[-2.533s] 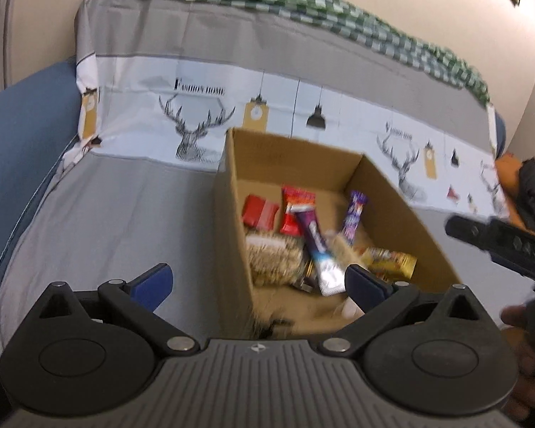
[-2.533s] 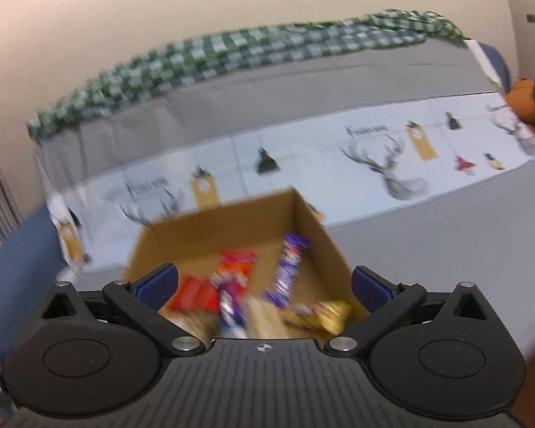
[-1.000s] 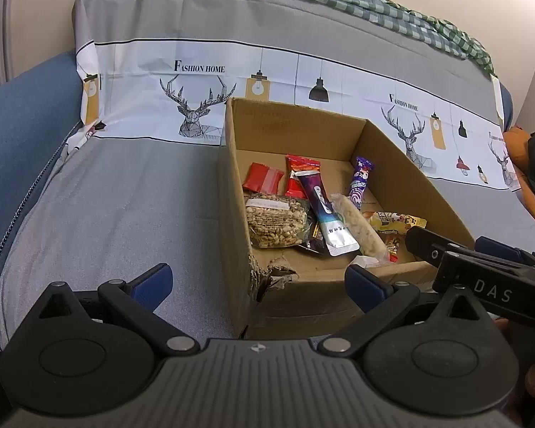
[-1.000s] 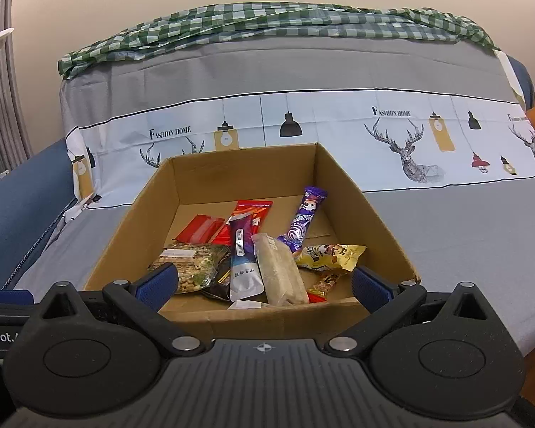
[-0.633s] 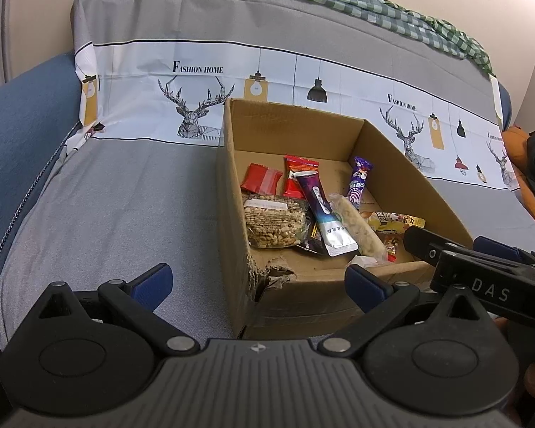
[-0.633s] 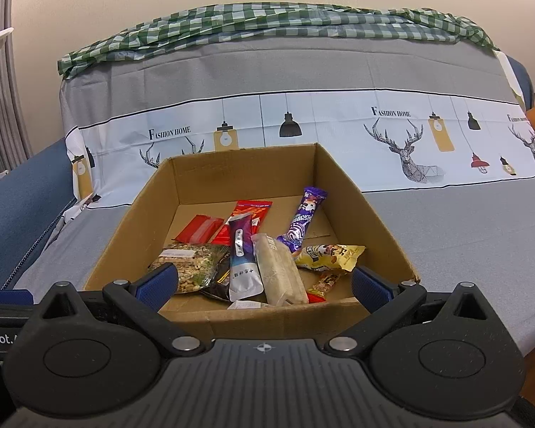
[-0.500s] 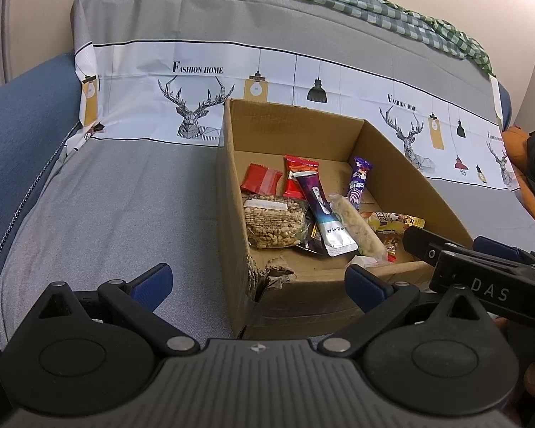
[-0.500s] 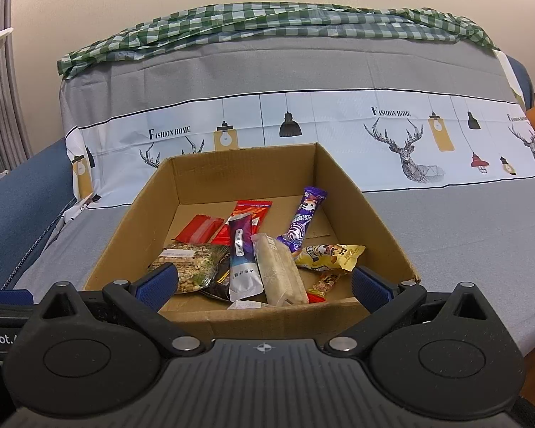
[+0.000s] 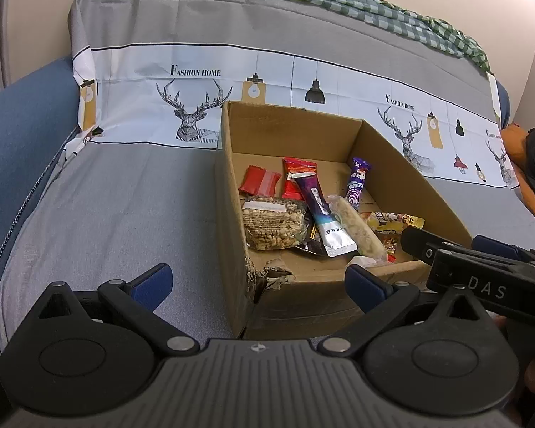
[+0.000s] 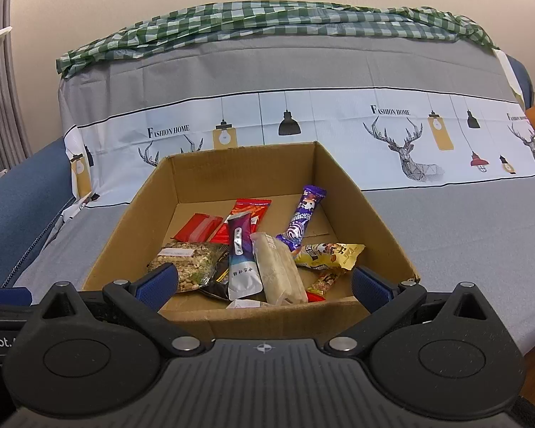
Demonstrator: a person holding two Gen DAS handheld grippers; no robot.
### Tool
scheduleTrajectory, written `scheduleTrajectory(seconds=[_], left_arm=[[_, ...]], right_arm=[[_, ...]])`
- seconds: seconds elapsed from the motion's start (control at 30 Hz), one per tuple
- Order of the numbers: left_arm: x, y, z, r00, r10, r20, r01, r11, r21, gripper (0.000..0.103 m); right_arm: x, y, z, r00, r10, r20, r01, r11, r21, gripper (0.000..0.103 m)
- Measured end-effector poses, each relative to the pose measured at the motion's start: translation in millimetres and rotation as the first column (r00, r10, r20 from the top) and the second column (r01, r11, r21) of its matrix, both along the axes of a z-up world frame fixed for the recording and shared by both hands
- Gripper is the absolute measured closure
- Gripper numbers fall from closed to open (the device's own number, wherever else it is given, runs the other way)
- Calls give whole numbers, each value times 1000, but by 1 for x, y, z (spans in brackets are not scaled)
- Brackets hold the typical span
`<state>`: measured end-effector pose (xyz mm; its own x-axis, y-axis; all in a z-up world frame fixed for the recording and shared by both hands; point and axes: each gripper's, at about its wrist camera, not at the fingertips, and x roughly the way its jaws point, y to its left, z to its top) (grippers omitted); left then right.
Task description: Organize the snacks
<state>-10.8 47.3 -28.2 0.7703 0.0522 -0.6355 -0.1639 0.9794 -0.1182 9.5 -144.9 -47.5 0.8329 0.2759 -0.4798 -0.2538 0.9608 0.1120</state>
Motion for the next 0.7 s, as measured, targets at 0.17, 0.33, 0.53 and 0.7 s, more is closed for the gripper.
scheduleTrajectory(seconds=[0.17, 0.33, 0.53, 0.7], left_arm=[[0, -1, 0, 1000, -2, 2, 2, 1000, 3, 0], [0, -1, 1, 1000, -6, 6, 5, 1000, 7, 0], [0, -1, 1, 1000, -8, 9, 8, 1000, 9, 0], [-1, -2, 2, 1000, -10, 14, 10, 1000, 13, 0]], right_arm=[[0, 0, 0, 1000, 1, 0, -1, 1000, -1, 1], [0, 0, 0, 1000, 0, -1, 0, 1000, -2, 1], [0, 0, 0, 1000, 0, -1, 0, 1000, -2, 1], [0, -1, -1, 1000, 0, -2, 0, 1000, 0, 1]])
